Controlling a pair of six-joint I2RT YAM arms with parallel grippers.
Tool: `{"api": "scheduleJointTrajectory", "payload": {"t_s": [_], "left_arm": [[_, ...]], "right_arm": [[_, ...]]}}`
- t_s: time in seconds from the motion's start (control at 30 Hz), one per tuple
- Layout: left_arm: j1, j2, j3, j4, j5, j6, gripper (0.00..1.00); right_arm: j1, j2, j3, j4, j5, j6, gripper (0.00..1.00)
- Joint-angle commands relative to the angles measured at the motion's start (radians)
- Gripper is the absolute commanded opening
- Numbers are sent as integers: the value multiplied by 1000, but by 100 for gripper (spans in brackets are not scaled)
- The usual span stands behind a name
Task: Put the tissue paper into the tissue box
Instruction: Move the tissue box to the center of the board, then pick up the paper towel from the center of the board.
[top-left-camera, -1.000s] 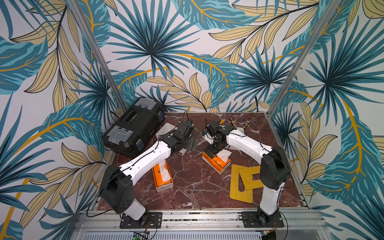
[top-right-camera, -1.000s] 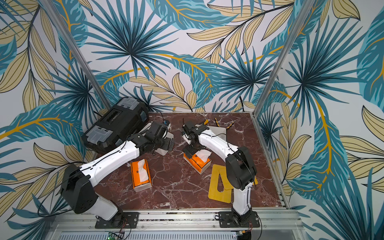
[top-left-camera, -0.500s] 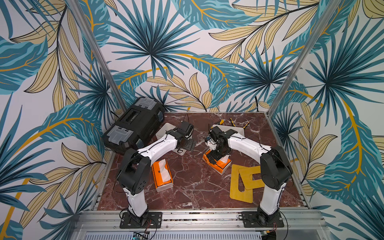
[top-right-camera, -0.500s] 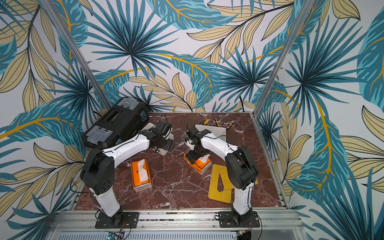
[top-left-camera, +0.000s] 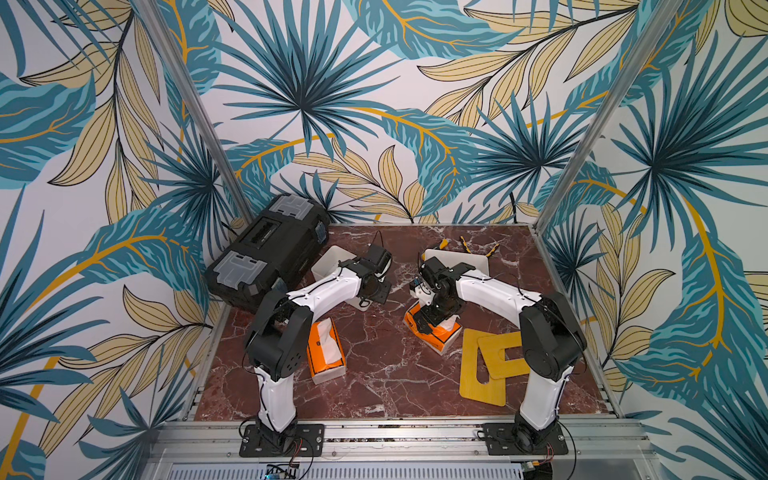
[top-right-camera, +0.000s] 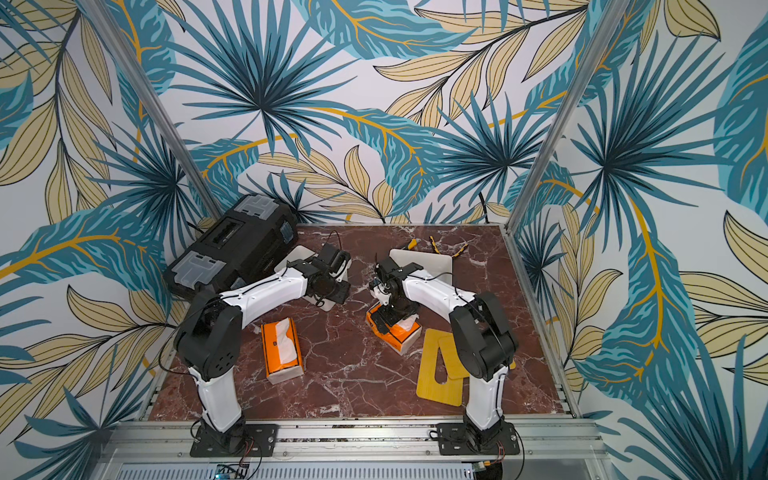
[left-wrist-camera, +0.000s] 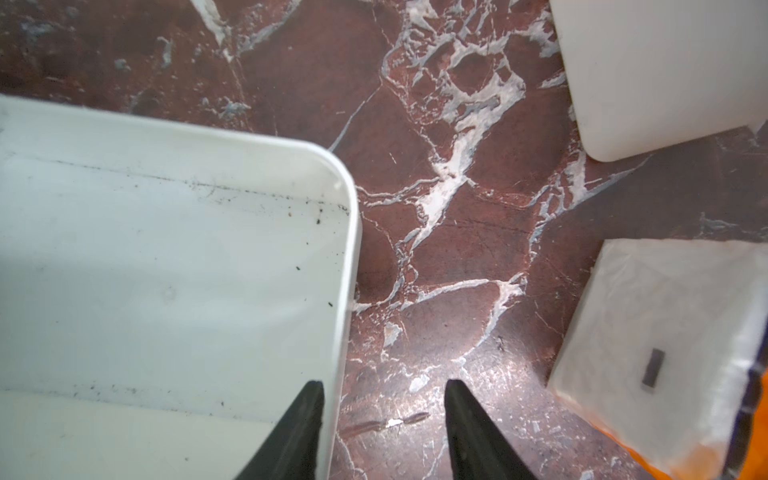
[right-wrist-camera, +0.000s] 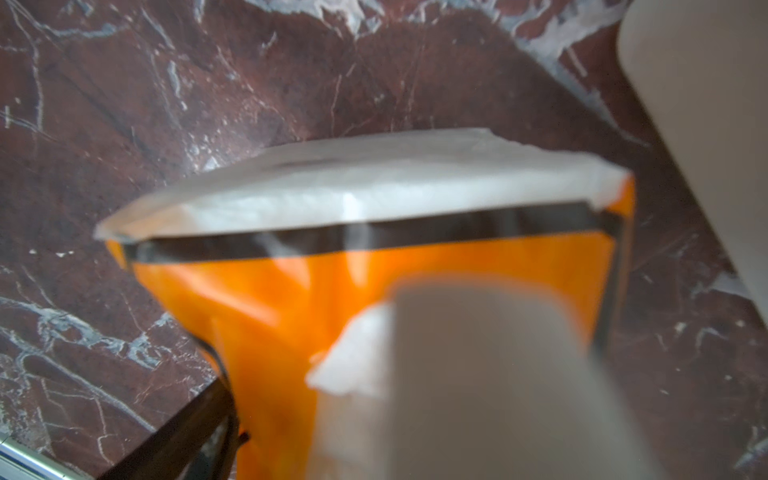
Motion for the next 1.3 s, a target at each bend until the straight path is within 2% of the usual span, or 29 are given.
{"api": "scheduleJointTrajectory", "payload": {"t_s": [0.0, 0.23, 0.57, 0.7, 0.73, 0.8, 0.87, 1.03, 1.1, 1.27], "left_arm": [[-33, -36, -30, 14, 6, -8, 43], [-81, -84, -125, 76, 49, -87, 18], [-181, -146, -254, 133, 50, -201, 17], [-187, -221, -294, 152, 42, -205, 32], [-187, -251, -301, 153, 30, -203, 40], [-187, -313, -313, 151, 10, -193, 46], [-187, -385, -328, 157, -6, -187, 59], [-186, -557, -382, 177, -65, -182, 78], [-185, -617, -413, 184, -131, -184, 87], [-162, -751, -536, 247, -217, -233, 98]], "right_arm": [[11, -36, -55, -1, -27, -8, 100], [15, -93, -119, 10, -74, 7, 100], [60, -107, -176, 53, -19, 53, 100], [66, -94, -185, 81, -7, 70, 100], [67, -90, -187, 82, -5, 75, 100], [67, -91, -192, 87, -8, 77, 98], [67, -102, -198, 96, -5, 86, 95], [67, -152, -197, 81, -17, 98, 79], [67, -179, -191, 67, -14, 103, 76], [68, -280, -172, 44, -5, 126, 76]]}}
